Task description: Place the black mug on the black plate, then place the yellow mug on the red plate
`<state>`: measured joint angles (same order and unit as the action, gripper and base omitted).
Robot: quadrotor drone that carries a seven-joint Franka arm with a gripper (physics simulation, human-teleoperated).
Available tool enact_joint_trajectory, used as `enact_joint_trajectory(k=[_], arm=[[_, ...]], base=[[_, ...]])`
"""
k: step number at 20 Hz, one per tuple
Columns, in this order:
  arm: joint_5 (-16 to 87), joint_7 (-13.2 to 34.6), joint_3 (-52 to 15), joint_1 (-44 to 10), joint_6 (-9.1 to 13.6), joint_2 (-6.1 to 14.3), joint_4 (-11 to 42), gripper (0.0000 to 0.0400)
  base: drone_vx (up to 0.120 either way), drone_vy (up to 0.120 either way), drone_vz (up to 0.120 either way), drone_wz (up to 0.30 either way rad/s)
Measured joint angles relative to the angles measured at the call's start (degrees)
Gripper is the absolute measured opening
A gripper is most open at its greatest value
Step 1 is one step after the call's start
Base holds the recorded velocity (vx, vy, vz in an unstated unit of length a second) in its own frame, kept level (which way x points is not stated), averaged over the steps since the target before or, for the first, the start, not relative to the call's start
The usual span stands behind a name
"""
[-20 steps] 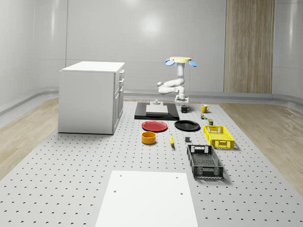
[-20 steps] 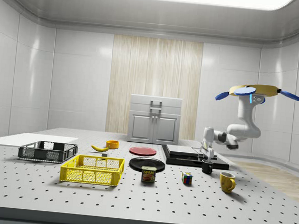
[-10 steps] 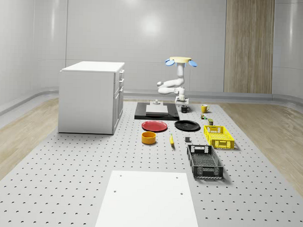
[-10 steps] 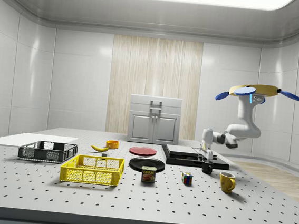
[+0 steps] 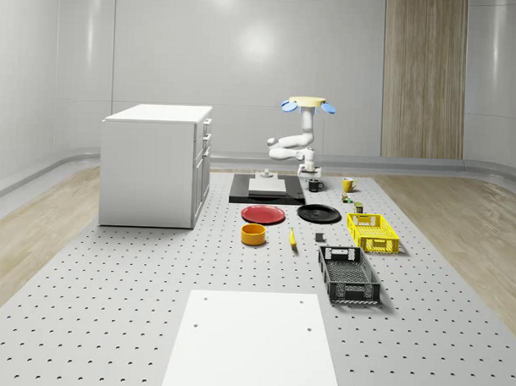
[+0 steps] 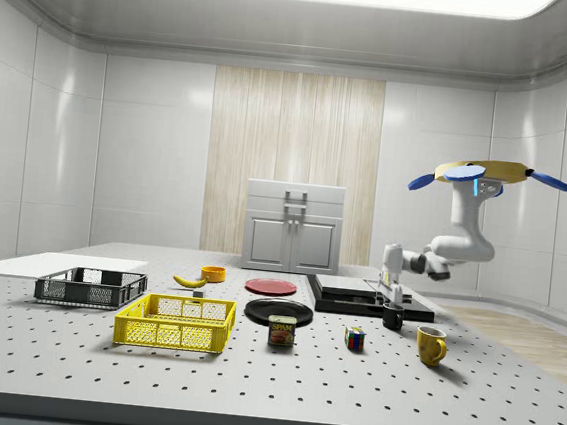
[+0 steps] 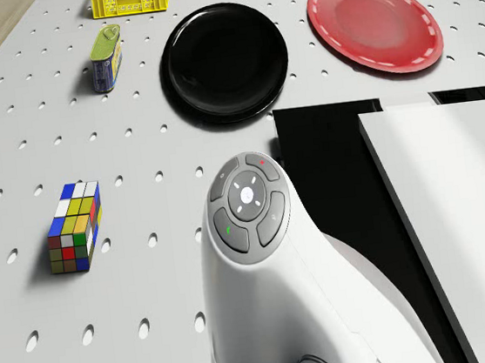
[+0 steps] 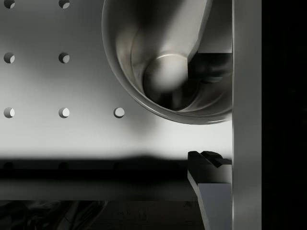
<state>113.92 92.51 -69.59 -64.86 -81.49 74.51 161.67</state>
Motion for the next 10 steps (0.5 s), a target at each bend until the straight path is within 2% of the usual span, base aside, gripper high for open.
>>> enact_joint_trajectory(k=[4,10], arm=[[-0.3,0.2,-0.1,-0.3,-0.6,0.6,-0.1,0.0136],[-0.8,0.5,-0.3,-0.6,-1.4,1.5,-0.2,0.0116]], base=[[0.0,0.0,0.0,0.0],[0.0,0.0,0.0,0.0]])
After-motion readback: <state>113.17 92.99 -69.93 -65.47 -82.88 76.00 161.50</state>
